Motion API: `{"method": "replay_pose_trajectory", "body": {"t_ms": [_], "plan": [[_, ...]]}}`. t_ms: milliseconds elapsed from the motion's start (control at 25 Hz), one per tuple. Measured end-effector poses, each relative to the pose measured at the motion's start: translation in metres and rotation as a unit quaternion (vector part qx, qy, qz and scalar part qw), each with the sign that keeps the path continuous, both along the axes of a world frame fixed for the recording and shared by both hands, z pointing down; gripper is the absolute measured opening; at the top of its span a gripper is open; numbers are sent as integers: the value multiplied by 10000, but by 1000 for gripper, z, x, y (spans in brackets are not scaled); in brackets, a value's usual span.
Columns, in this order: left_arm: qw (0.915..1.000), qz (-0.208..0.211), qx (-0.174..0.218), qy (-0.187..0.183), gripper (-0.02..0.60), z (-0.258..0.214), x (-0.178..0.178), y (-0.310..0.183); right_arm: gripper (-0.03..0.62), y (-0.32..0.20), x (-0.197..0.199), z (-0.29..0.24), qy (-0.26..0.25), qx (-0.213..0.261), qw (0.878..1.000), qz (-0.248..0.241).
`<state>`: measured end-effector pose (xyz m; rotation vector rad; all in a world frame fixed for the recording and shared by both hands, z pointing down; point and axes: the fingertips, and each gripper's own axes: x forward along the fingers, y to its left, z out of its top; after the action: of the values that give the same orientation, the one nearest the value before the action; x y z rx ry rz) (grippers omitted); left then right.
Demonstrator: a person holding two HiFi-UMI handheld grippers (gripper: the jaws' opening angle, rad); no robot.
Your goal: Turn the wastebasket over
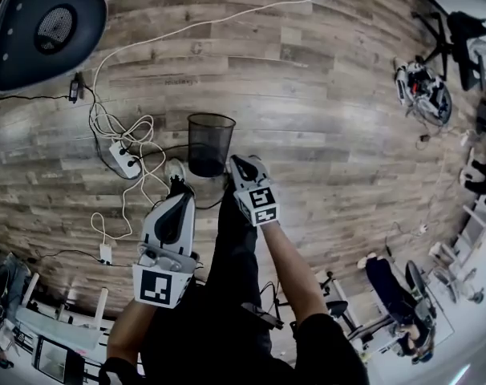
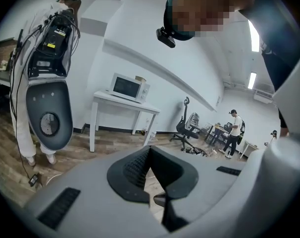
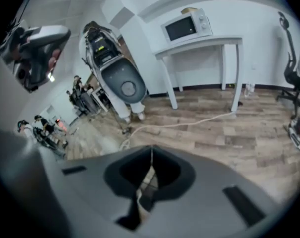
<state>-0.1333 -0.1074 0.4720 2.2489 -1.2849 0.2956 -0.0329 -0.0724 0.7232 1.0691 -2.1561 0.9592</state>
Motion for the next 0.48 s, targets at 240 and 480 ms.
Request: {"method": "replay_pose_trajectory", "body": {"t_ms": [240, 480], "plan": [[9999, 84, -91, -24, 34, 20, -5, -10, 35, 9, -10, 66, 260, -484, 9979, -353], [9999, 41, -121, -16, 34, 36, -7, -18, 37, 14, -18, 121, 452, -802, 9925, -804]]}}
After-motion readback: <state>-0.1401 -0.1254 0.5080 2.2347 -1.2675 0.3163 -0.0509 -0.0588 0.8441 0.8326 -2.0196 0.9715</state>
